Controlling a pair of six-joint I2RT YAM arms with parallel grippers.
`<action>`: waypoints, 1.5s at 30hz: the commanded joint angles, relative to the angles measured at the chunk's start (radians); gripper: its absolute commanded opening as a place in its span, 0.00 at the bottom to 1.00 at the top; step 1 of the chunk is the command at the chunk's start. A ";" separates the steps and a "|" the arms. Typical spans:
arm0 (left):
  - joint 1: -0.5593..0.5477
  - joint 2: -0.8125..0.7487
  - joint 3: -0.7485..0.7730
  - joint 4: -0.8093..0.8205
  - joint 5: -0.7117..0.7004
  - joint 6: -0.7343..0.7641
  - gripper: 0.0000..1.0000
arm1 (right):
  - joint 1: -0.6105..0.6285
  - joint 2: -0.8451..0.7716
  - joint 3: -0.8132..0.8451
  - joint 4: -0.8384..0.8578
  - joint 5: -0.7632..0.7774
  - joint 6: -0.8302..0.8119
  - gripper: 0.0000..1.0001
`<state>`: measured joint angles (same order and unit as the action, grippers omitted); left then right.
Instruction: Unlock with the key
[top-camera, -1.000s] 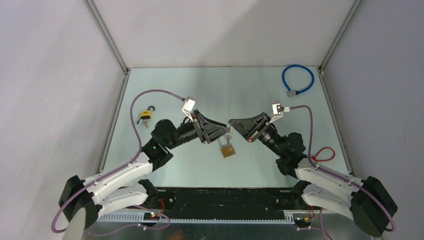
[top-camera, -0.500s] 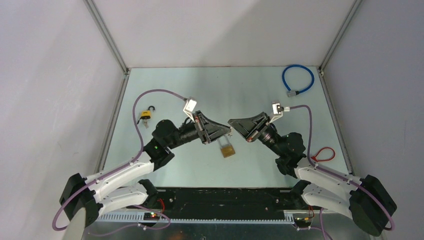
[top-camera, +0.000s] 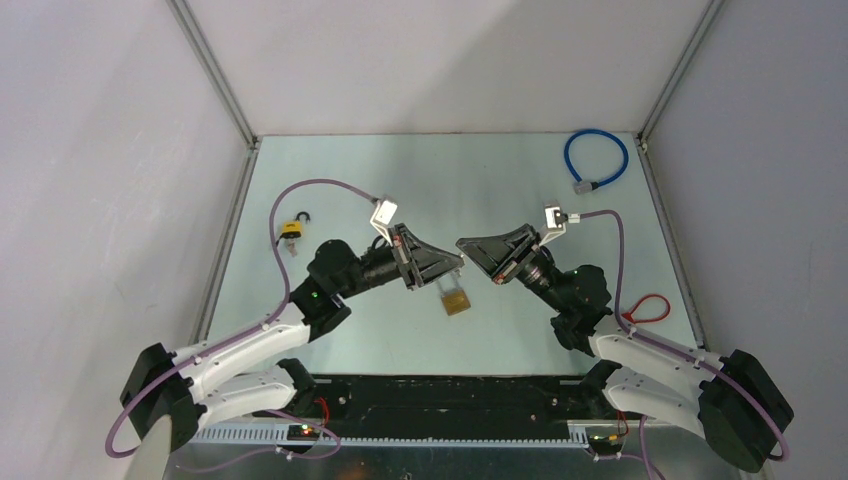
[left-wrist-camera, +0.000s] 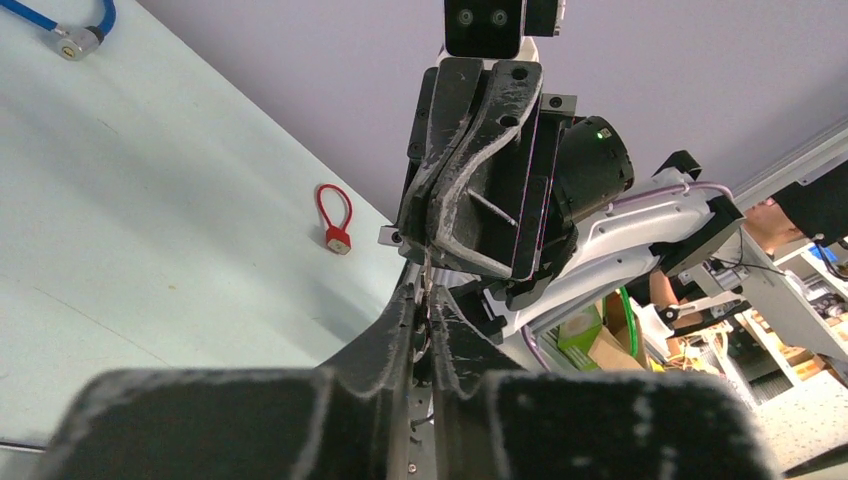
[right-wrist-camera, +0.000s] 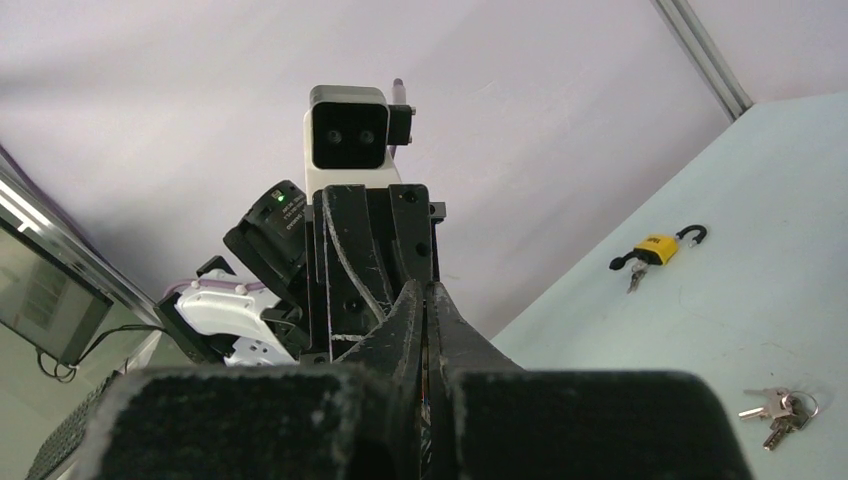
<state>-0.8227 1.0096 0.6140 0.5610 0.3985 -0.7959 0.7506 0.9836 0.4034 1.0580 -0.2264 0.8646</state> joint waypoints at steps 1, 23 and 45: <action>-0.009 -0.007 0.020 0.048 0.003 0.001 0.08 | -0.002 -0.008 0.002 0.048 -0.003 -0.004 0.00; 0.013 -0.236 -0.168 -0.409 -0.592 -0.018 0.00 | -0.144 -0.034 0.317 -1.085 0.026 -0.298 0.78; 0.027 -0.480 -0.250 -0.664 -0.769 -0.006 0.00 | 0.052 0.728 0.847 -1.777 0.211 -0.568 0.94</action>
<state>-0.8017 0.5465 0.3717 -0.1032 -0.3286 -0.8116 0.7765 1.6272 1.1389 -0.6510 -0.0593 0.3428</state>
